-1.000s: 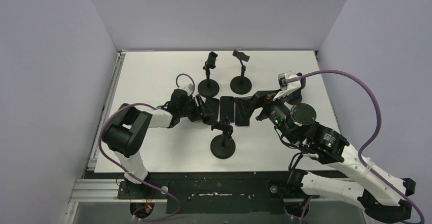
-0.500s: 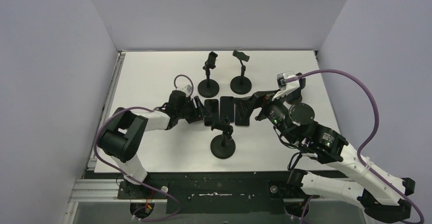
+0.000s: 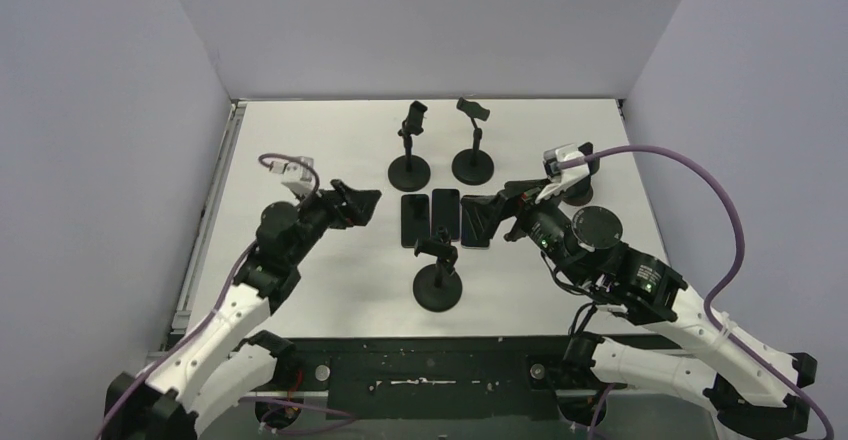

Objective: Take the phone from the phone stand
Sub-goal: Place the phone at the center of the board, then pick up the phone stand at the center of the board, then place the phone stand at the center of the board.

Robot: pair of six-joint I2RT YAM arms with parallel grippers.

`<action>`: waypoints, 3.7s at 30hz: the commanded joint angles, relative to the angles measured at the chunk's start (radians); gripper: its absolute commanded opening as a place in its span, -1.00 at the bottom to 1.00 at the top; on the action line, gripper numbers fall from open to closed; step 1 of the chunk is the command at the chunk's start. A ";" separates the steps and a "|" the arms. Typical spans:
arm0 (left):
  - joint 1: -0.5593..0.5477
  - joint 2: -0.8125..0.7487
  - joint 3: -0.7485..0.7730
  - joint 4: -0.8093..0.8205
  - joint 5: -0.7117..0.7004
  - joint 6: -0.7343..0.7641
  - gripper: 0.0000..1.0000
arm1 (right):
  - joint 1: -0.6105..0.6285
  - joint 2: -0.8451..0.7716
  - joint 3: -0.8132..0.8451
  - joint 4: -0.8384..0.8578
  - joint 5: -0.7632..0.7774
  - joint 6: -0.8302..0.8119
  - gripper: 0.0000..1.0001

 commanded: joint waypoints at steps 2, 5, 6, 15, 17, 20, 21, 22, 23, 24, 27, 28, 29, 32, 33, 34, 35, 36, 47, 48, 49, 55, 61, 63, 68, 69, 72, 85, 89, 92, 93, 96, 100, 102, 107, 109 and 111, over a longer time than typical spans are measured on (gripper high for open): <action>0.015 -0.320 -0.203 0.243 -0.037 0.063 0.95 | 0.003 -0.066 -0.068 0.068 -0.153 -0.104 0.97; 0.017 -0.369 -0.179 0.248 0.137 0.084 0.95 | 0.004 -0.065 -0.098 0.066 -0.289 -0.128 0.96; 0.017 -0.360 -0.154 0.232 0.202 0.084 0.95 | 0.004 -0.059 -0.104 0.057 -0.322 -0.130 0.95; -0.018 -0.202 -0.020 0.314 0.646 -0.092 0.82 | 0.004 -0.087 -0.166 0.100 -0.382 -0.099 0.92; -0.055 -0.164 0.001 0.321 0.676 -0.107 0.73 | 0.005 -0.072 -0.161 0.092 -0.387 -0.098 0.92; -0.131 -0.132 0.041 0.260 0.654 -0.053 0.69 | 0.006 -0.057 -0.154 0.088 -0.380 -0.095 0.92; -0.161 -0.126 0.054 0.228 0.639 -0.020 0.69 | 0.006 -0.057 -0.154 0.091 -0.374 -0.093 0.92; -0.189 -0.120 0.067 0.200 0.620 0.011 0.68 | 0.006 -0.058 -0.153 0.092 -0.369 -0.093 0.92; -0.212 -0.113 0.080 0.168 0.601 0.041 0.68 | 0.006 -0.059 -0.152 0.094 -0.363 -0.090 0.92; -0.228 -0.107 0.091 0.139 0.577 0.066 0.68 | 0.006 -0.056 -0.149 0.091 -0.354 -0.090 0.92; -0.246 -0.089 0.104 0.093 0.520 0.099 0.64 | 0.006 -0.042 -0.130 0.069 -0.298 -0.088 0.92; -0.247 -0.082 0.105 0.093 0.512 0.100 0.60 | 0.006 -0.039 -0.122 0.063 -0.292 -0.089 0.92; -0.248 -0.076 0.106 0.099 0.506 0.096 0.55 | 0.007 -0.036 -0.120 0.061 -0.289 -0.090 0.92; -0.258 -0.060 0.111 0.114 0.515 0.094 0.35 | 0.006 -0.037 -0.119 0.066 -0.289 -0.090 0.92; -0.261 -0.056 0.114 0.114 0.517 0.098 0.30 | 0.006 -0.036 -0.118 0.065 -0.288 -0.091 0.92; -0.265 -0.054 0.116 0.106 0.517 0.103 0.27 | 0.006 -0.037 -0.119 0.064 -0.286 -0.090 0.92; -0.268 -0.052 0.118 0.098 0.518 0.108 0.24 | 0.007 -0.037 -0.118 0.065 -0.285 -0.090 0.92; -0.272 -0.052 0.119 0.089 0.519 0.113 0.23 | 0.006 -0.037 -0.117 0.065 -0.284 -0.093 0.92; -0.285 -0.046 0.108 0.095 0.549 0.108 -0.19 | 0.006 -0.041 -0.097 0.065 -0.266 -0.097 0.93; -0.286 -0.042 0.110 0.102 0.556 0.104 -0.27 | 0.007 -0.041 -0.096 0.065 -0.265 -0.096 0.93; -0.287 -0.038 0.111 0.108 0.561 0.101 -0.34 | 0.006 -0.039 -0.096 0.065 -0.264 -0.096 0.93; -0.288 -0.036 0.123 0.112 0.571 0.100 -0.80 | 0.006 -0.043 -0.091 0.061 -0.259 -0.095 0.93; -0.287 -0.078 0.182 0.041 0.528 0.142 -1.00 | 0.006 -0.051 -0.080 0.057 -0.247 -0.104 0.93; -0.287 -0.107 0.203 0.016 0.489 0.161 -1.00 | 0.007 -0.052 -0.073 0.055 -0.245 -0.108 0.93; -0.285 -0.178 0.253 -0.038 0.388 0.206 -1.00 | 0.007 -0.052 -0.064 0.057 -0.244 -0.118 0.94; -0.284 -0.186 0.265 -0.049 0.373 0.213 -1.00 | 0.006 -0.053 -0.063 0.057 -0.244 -0.121 0.94; -0.283 -0.201 0.297 -0.083 0.330 0.229 -1.00 | 0.006 -0.050 -0.062 0.060 -0.244 -0.126 0.94; -0.242 -0.237 0.316 -0.114 -0.210 0.347 -1.00 | 0.006 -0.036 -0.069 0.092 -0.241 -0.149 0.94; -0.193 -0.190 0.314 -0.068 -0.366 0.357 -1.00 | 0.006 -0.033 -0.071 0.096 -0.241 -0.153 0.94; -0.085 -0.136 0.302 0.003 -0.355 0.325 -1.00 | 0.006 -0.031 -0.073 0.100 -0.245 -0.158 0.94; -0.030 -0.112 0.301 0.033 -0.318 0.297 -1.00 | 0.006 -0.032 -0.073 0.101 -0.244 -0.161 0.94; 0.125 -0.026 0.312 0.131 -0.206 0.201 -1.00 | 0.006 -0.030 -0.071 0.102 -0.234 -0.164 0.95; 0.179 0.099 0.355 0.279 -0.186 0.197 -1.00 | 0.005 -0.026 -0.072 0.103 -0.231 -0.163 0.95; 0.196 0.159 0.381 0.345 -0.169 0.186 -1.00 | 0.004 -0.022 -0.073 0.101 -0.231 -0.164 0.95; 0.214 0.296 0.418 0.509 -0.160 0.183 -1.00 | 0.004 -0.017 -0.069 0.094 -0.219 -0.174 0.95; 0.217 0.340 0.414 0.574 -0.151 0.177 -1.00 | 0.003 -0.021 -0.075 0.097 -0.206 -0.173 0.95; 0.219 0.379 0.400 0.637 -0.143 0.172 -1.00 | 0.003 -0.023 -0.081 0.098 -0.196 -0.168 0.95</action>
